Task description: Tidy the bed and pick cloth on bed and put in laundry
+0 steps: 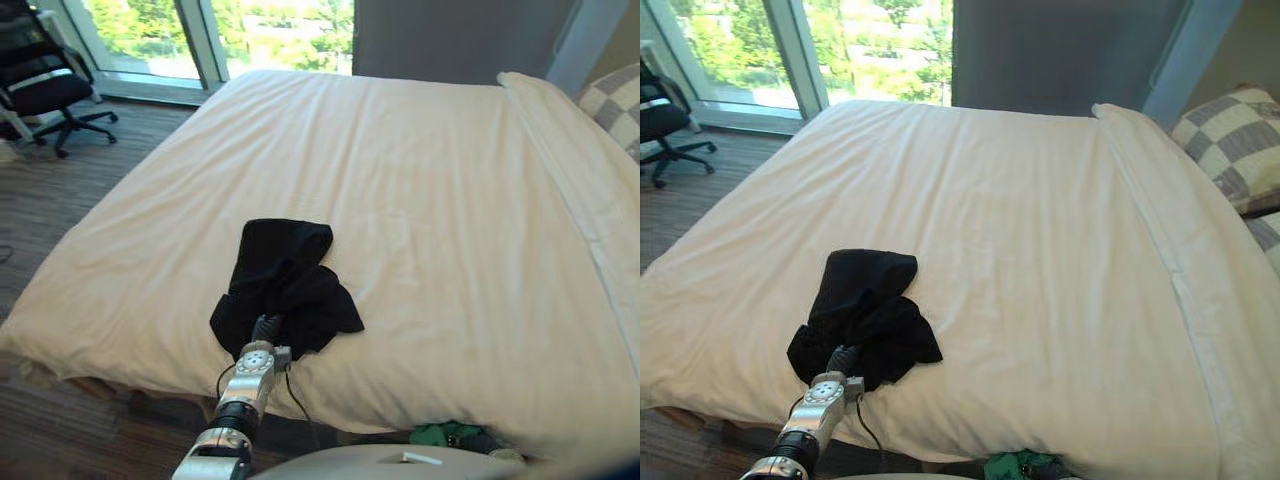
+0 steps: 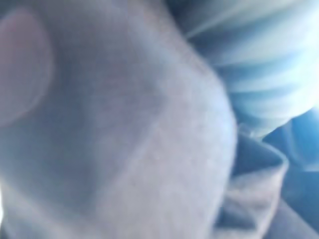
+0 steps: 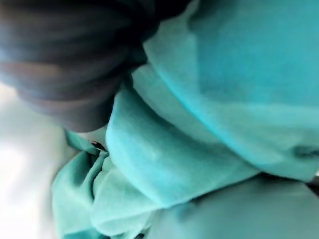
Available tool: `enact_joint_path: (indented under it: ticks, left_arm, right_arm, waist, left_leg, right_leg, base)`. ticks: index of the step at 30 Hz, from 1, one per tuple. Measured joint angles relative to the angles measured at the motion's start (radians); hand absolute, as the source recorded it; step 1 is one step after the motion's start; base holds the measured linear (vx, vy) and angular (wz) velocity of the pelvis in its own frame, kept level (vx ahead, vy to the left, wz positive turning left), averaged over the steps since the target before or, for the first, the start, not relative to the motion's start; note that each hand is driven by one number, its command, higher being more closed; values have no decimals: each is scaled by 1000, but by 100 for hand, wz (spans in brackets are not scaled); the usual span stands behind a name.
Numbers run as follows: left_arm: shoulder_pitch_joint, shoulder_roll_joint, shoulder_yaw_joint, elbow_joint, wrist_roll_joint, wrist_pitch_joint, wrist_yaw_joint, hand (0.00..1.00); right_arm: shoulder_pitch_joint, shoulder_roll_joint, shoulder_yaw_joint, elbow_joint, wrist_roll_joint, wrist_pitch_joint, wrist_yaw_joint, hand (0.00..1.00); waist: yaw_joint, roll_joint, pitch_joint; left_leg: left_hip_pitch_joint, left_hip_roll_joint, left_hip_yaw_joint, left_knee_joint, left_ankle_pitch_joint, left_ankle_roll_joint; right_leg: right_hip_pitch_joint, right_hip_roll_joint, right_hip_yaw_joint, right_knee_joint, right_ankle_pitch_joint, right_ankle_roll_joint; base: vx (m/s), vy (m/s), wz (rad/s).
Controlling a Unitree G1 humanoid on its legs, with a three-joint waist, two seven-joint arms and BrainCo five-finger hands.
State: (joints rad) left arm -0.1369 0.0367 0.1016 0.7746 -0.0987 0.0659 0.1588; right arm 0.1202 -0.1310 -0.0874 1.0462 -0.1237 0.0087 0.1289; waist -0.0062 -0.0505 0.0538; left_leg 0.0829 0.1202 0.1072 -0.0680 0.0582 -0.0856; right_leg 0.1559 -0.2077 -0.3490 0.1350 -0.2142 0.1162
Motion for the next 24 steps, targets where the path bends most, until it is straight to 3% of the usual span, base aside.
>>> enact_joint_path:
  ticks: [2, 3, 4, 5, 6, 7, 8, 9, 10, 11, 12, 13, 14, 15, 17, 19, 20, 21, 22, 23, 24]
  left_arm:
    - [0, -34, 28, -50, 0, 3, 1, 100]
    - [0, -59, 48, -59, 2, 3, 0, 100]
    - [4, -81, 88, -36, 3, 3, 1, 100]
    - [14, -87, 105, -21, 3, 3, 1, 100]
    - [60, -93, 113, 10, 3, -1, 1, 100]
    - [108, -87, 106, 38, 12, -8, 0, 100]
    - [118, -73, 105, 48, 12, -7, 0, 100]
    - [136, -36, 114, 75, 13, -7, -3, 100]
    - [139, -10, 114, 78, 16, -13, -8, 100]
    - [156, -8, 111, 79, 19, -18, -9, 100]
    - [170, -10, 74, 87, 39, -25, -21, 100]
    - [160, -1, 45, 112, 53, -34, -49, 100]
    - [157, 2, 44, 123, 53, -32, -60, 100]
    - [159, 11, 20, 153, 53, -29, -84, 100]
    - [172, 30, -44, 165, 58, -30, -122, 100]
    - [186, 33, -88, 164, 69, -34, -164, 100]
    - [188, 43, -110, 170, 68, -34, -191, 100]
    - [177, 53, -120, 171, 64, -36, -200, 100]
    - [175, 60, -134, 174, 47, -39, -208, 100]
    - [170, 55, -152, 195, 39, -35, -219, 100]
    - [165, 53, -188, 208, 31, -32, -230, 100]
  right_arm:
    - [5, 13, -7, 0, 0, 2, -13, 100]
    - [8, 14, -14, -10, 0, 10, -18, 100]
    - [18, 11, -29, -23, 0, 17, -24, 100]
    - [14, 11, -38, -27, 0, 21, -27, 100]
    - [17, 8, -64, -8, -6, 29, -25, 100]
    - [30, 2, -76, 15, -9, 31, -22, 100]
    - [36, 6, -86, 23, -11, 30, -20, 100]
    - [24, 28, -105, 46, -18, 28, -21, 100]
    - [18, 34, -137, 46, -19, 26, -23, 100]
    - [24, 24, -142, 47, -19, 26, -19, 100]
    - [51, 0, -148, 46, -18, 21, -15, 100]
    - [66, 4, -167, 58, -18, 21, -12, 100]
    - [66, 8, -170, 67, -18, 21, -12, 100]
    - [67, 15, -179, 72, -19, 21, -12, 100]
    - [77, 8, -179, 71, -18, 22, -12, 100]
    - [84, -20, -167, 72, -18, 30, -12, 100]
    - [85, -24, -154, 70, -17, 28, -14, 100]
    - [88, -22, -148, 70, -16, 28, -20, 100]
    - [99, -29, -140, 65, -11, 27, -23, 100]
    - [115, -39, -140, 53, -6, 19, -21, 100]
    - [126, -38, -139, 49, -7, 18, -21, 100]
  waist:
    - [-8, -35, 32]
    - [-8, -45, 65]
    - [-9, -26, 112]
    - [-2, -16, 128]
    - [-4, -6, 148]
    - [-10, -28, 145]
    - [-23, -31, 146]
    - [-30, -49, 175]
    - [-42, -58, 192]
    - [-40, -40, 189]
    - [-57, 7, 180]
    - [-58, 20, 182]
    - [-49, 26, 187]
    - [-38, 16, 184]
    - [-46, 37, 183]
    - [-29, 65, 175]
    - [-49, 39, 167]
    - [-46, 32, 162]
    - [-30, 49, 154]
    - [-41, 69, 158]
    - [-65, 79, 158]
  left_leg:
    - [-50, -39, 76, 19, 60, 73]
    - [-83, -37, 210, 69, 30, 153]
    - [-135, 7, 399, 220, -63, 208]
    - [-156, 25, 421, 275, -59, 207]
    - [-183, -1, 402, 273, -6, 208]
    - [-180, -53, 360, 150, 47, 202]
    - [-179, -66, 391, 146, 3, 206]
    - [-219, -48, 493, 269, -132, 228]
    - [-246, -9, 560, 423, -184, 248]
    - [-240, 18, 597, 452, -165, 278]
    - [-236, -2, 570, 413, -154, 281]
    - [-211, -40, 508, 307, -116, 251]
    - [-197, -69, 483, 250, -89, 247]
    - [-154, -120, 443, 151, -43, 245]
    - [-90, -184, 368, 45, -1, 229]
    - [-71, -214, 353, -14, -17, 197]
    - [-88, -215, 417, 25, -88, 157]
    - [-101, -202, 438, 66, -108, 182]
    - [-99, -179, 432, 103, -113, 180]
    - [-106, -185, 391, 95, -87, 213]
    - [-87, -191, 320, 61, -69, 224]
  right_leg:
    - [14, -41, -104, 28, -14, 6]
    - [38, -61, -199, 45, -15, 3]
    - [68, -48, -276, 69, -22, -1]
    - [79, -41, -302, 87, -30, -1]
    - [85, -50, -345, 114, -44, -17]
    - [84, -52, -383, 106, -51, -33]
    - [97, -58, -417, 81, -64, -39]
    - [131, -88, -528, 83, -83, 25]
    - [148, -121, -604, 144, -86, 17]
    - [149, -117, -622, 181, -83, 11]
    - [135, -130, -619, 305, -64, -23]
    - [113, -115, -577, 285, -118, 10]
    - [104, -103, -567, 242, -125, 20]
    - [97, -100, -568, 183, -112, 23]
    - [119, -109, -565, 174, -82, 3]
    - [137, -105, -585, 158, -91, 2]
    - [140, -120, -632, 107, -72, -15]
    - [133, -133, -642, 110, -59, -28]
    - [134, -143, -645, 153, -64, -34]
    - [131, -148, -615, 212, -64, -75]
    - [84, -146, -488, 311, -35, -150]
  base:
    - [-87, -28, 137]
    - [-78, 12, 190]
    - [-132, 24, 186]
    - [-133, 34, 182]
    - [-128, 41, 196]
    - [-65, 57, 211]
    - [41, 92, 227]
    - [78, 84, 225]
    - [91, 71, 208]
    - [94, 92, 214]
    - [100, 180, 221]
    - [69, 205, 218]
    - [-19, 181, 167]
    - [-74, 95, 135]
    - [-78, 38, 121]
    - [-139, 56, 66]
    - [-119, 82, 59]
    - [-1, 31, 49]
    - [62, -32, 44]
    - [55, 14, 102]
    - [14, 65, 130]
